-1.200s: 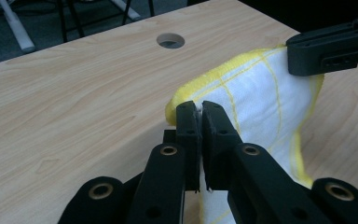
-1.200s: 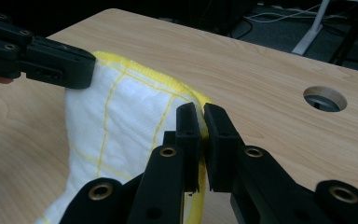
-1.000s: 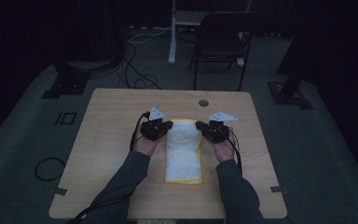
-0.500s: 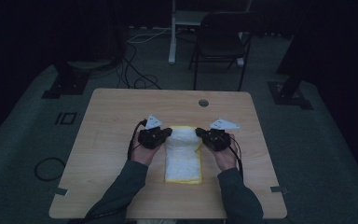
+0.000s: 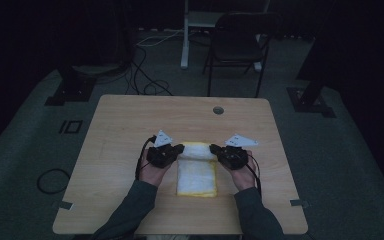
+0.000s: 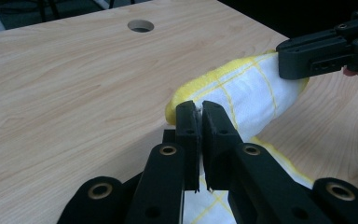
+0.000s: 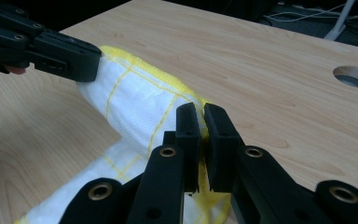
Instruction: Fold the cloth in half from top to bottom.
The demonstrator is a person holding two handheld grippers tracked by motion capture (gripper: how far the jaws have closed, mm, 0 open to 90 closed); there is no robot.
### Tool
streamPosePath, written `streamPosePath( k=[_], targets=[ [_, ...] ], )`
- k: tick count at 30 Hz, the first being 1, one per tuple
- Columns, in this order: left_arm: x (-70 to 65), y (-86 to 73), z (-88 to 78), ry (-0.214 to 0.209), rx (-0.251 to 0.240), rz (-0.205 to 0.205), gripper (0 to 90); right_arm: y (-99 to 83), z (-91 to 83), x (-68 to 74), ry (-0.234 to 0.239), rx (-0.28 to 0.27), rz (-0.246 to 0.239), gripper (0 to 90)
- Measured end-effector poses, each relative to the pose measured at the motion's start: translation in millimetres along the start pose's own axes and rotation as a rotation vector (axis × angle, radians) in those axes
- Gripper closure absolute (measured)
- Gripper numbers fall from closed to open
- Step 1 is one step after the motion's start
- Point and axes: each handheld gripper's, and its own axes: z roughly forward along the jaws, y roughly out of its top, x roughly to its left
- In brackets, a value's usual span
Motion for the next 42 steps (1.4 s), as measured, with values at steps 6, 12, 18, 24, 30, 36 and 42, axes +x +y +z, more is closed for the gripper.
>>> streamPosePath(
  k=[6,12,18,24,30,36,42],
  targets=[
    [-2.8,-4.3,-3.4,-0.004,0.001,0.002,86.6,-2.1,-3.4,4.8,0.002,0.007,-0.012,85.4],
    [-6.3,-12.0,-5.2,-0.013,0.004,-0.006,86.5,-10.0,-5.3,8.9,0.008,0.012,-0.005,85.4],
    [-8.8,-18.3,-6.3,-0.020,0.008,-0.014,86.5,-16.8,-6.7,12.4,0.013,0.023,-0.009,85.3],
    [-14.1,-30.1,-7.2,-0.030,0.029,-0.020,86.4,-26.5,-8.3,17.1,0.019,0.036,-0.006,85.3],
    [-11.6,-39.0,-5.6,-0.039,0.044,-0.042,86.2,-37.1,-5.3,23.5,0.027,0.061,-0.012,85.3],
    [-12.4,-47.8,-3.9,-0.054,0.056,-0.059,86.2,-43.8,-5.1,25.3,0.030,0.069,-0.008,85.3],
    [-15.4,-53.8,-3.0,-0.067,0.069,-0.061,85.1,-48.7,-6.2,25.7,0.026,0.078,-0.010,85.3]
  ],
)
